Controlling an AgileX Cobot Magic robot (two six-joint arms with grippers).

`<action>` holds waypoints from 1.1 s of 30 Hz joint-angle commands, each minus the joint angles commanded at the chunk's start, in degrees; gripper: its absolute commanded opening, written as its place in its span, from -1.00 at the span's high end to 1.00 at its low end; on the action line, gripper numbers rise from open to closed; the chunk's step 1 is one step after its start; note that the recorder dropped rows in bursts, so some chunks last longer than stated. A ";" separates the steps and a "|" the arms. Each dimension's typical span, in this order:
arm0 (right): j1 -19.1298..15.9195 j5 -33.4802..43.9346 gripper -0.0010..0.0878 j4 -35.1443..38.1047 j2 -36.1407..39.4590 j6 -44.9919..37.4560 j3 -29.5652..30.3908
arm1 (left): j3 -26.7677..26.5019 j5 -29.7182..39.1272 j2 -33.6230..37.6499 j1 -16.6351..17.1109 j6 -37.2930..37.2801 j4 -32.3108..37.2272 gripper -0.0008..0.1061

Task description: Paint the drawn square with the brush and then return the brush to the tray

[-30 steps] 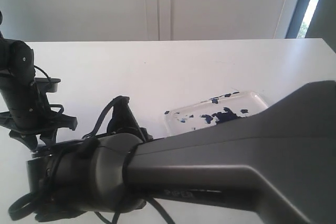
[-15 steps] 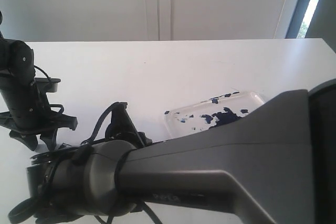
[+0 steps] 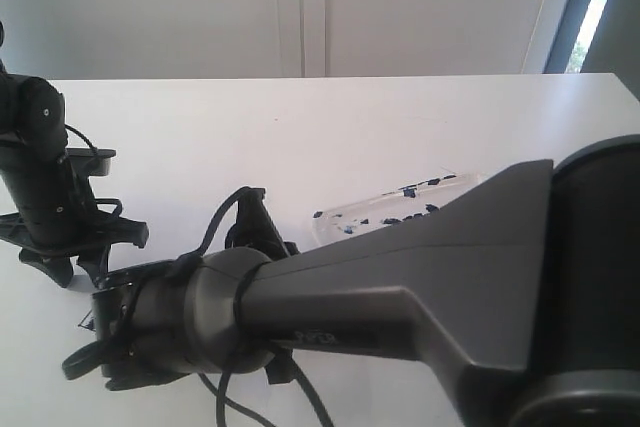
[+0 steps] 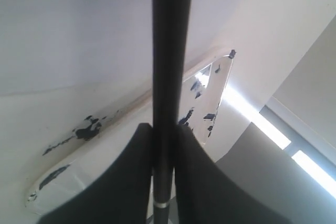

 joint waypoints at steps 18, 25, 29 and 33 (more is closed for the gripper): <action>2.62 0.00 0.98 4.64 0.00 -0.51 -2.06 | 0.00 -0.11 0.00 0.00 0.00 0.00 0.09; 2.62 0.00 0.98 4.11 0.00 -0.83 -2.06 | 0.00 -0.11 0.00 0.00 0.00 0.00 0.09; 2.13 0.00 0.98 2.92 0.00 -0.83 -2.06 | 0.00 -0.11 0.00 0.00 0.00 0.00 0.09; 1.63 0.00 0.98 2.80 0.00 -0.88 -2.06 | 0.00 -0.11 0.00 0.00 0.00 0.00 0.09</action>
